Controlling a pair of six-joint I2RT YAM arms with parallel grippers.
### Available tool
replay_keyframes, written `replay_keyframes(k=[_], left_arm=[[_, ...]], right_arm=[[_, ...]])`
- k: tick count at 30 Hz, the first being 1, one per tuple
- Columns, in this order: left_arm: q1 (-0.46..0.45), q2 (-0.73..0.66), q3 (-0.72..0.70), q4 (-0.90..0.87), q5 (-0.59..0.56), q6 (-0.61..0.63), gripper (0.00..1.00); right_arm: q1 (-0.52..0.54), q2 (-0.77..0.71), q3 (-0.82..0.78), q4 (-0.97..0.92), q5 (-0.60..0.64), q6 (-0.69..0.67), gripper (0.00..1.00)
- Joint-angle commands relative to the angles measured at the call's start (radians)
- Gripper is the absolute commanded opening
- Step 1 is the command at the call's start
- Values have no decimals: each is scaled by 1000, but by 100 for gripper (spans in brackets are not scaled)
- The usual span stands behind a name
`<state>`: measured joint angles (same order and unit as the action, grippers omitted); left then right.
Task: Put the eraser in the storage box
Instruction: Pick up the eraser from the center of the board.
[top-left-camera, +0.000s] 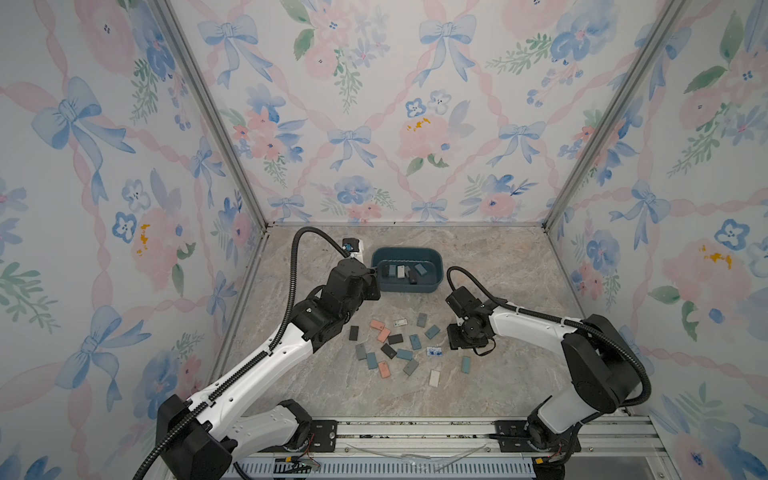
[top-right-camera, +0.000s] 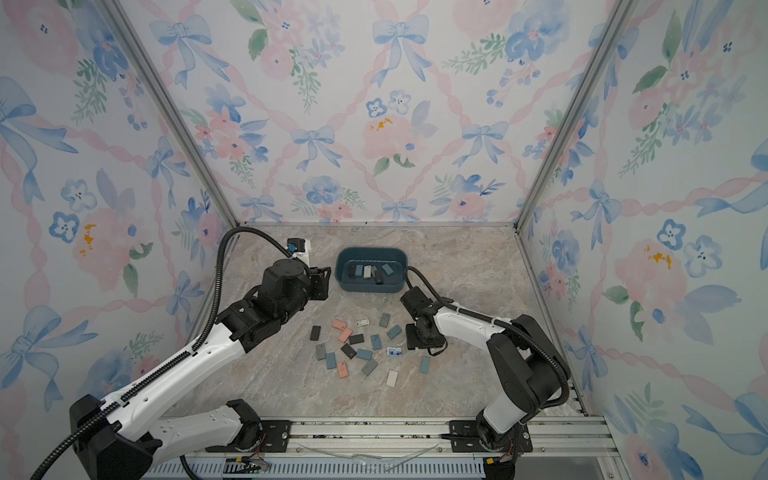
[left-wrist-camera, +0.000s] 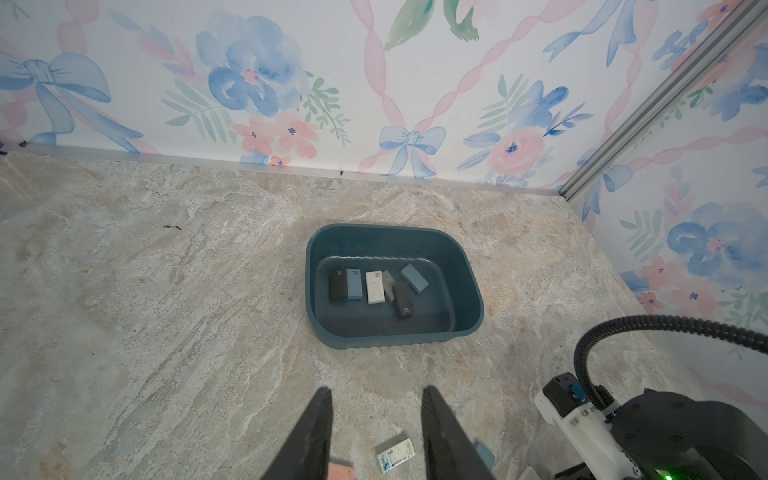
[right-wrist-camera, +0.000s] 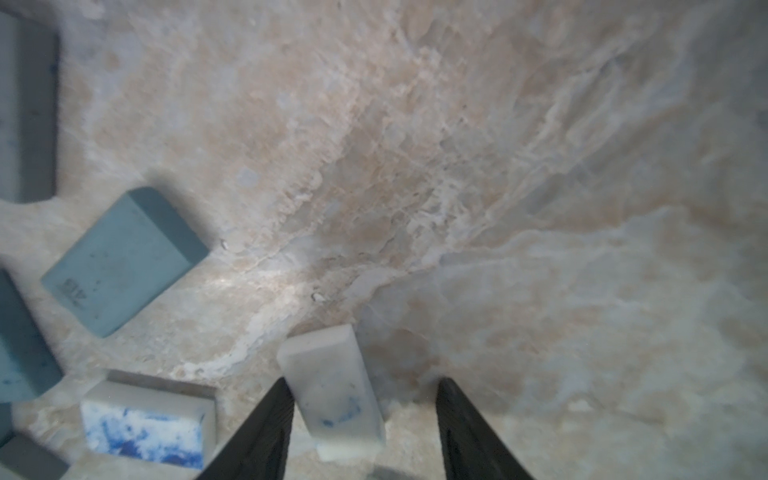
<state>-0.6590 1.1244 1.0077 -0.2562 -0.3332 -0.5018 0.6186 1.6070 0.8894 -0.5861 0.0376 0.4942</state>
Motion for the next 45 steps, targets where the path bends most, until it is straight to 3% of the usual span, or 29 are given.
replay_keyframes(k=[1, 25, 45], left_arm=[[-3, -20, -13, 12, -20, -9, 38], [-1, -17, -16, 11, -59, 17, 39], [-1, -37, -47, 10, -66, 0, 39]], right_arm=[[19, 17, 13, -3, 14, 4, 55], [26, 23, 10, -2, 22, 16, 25], [26, -57, 98, -55, 42, 4, 25]])
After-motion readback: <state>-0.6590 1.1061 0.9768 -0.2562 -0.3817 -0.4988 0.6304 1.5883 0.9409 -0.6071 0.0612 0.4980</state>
